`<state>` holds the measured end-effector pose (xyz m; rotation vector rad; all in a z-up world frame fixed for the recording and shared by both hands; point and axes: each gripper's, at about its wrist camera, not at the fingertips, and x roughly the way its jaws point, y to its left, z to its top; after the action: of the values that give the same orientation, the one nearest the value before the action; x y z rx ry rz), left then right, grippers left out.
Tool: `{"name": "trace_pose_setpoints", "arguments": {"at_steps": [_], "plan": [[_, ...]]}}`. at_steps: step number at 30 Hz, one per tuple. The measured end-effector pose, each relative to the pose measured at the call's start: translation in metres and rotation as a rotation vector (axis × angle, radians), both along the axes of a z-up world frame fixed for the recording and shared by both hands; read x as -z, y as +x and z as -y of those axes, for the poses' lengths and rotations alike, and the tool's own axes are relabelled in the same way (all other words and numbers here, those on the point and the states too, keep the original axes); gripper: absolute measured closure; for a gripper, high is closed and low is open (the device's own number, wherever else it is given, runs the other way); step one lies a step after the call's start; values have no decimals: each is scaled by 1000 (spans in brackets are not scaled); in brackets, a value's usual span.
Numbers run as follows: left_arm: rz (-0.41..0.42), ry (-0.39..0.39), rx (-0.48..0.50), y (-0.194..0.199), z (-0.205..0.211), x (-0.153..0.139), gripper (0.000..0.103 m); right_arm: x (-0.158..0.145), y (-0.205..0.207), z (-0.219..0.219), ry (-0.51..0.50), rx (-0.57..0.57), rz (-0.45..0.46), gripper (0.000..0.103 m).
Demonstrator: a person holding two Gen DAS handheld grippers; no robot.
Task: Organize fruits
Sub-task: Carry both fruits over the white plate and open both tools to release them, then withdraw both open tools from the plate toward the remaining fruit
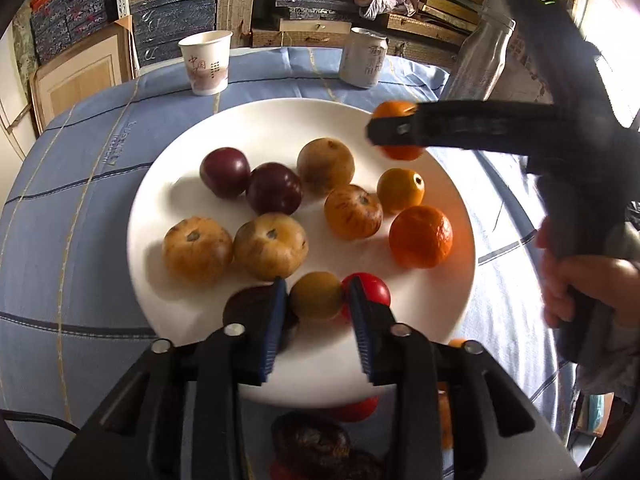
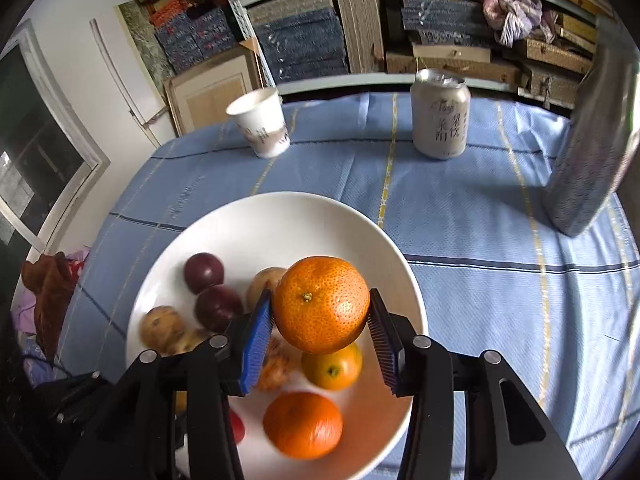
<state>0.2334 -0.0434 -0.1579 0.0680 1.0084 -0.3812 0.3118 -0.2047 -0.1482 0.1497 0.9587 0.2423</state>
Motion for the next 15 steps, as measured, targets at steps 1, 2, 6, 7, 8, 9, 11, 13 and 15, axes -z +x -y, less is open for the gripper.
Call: {"name": "trace_pose_setpoints", "arguments": {"at_steps": [1, 2, 6, 7, 8, 9, 11, 13, 15], "plan": [[3, -2, -3, 0, -1, -1, 57, 2, 2, -1, -4, -2, -6, 55], [3, -2, -7, 1, -1, -2, 49, 7, 5, -1, -7, -3, -19, 55], [-2, -3, -36, 2, -5, -2, 37, 3, 2, 2, 15, 12, -6, 49], [-8, -11, -49, 2, -8, -3, 37, -4, -2, 3, 21, 15, 11, 47], [-8, -12, -56, 1, -10, -4, 37, -11, -6, 4, 18, 15, 27, 46], [-7, -11, -62, -1, -12, -5, 37, -19, -10, 4, 16, 13, 43, 45], [1, -7, -73, -6, -19, -11, 37, -40, -24, 7, 15, 9, 84, 45], [14, 4, -85, -15, -26, -17, 37, -56, -38, 11, 22, 17, 115, 38], [17, 8, -99, -27, -35, -22, 35, -71, -56, 16, 37, 30, 149, 32]]}}
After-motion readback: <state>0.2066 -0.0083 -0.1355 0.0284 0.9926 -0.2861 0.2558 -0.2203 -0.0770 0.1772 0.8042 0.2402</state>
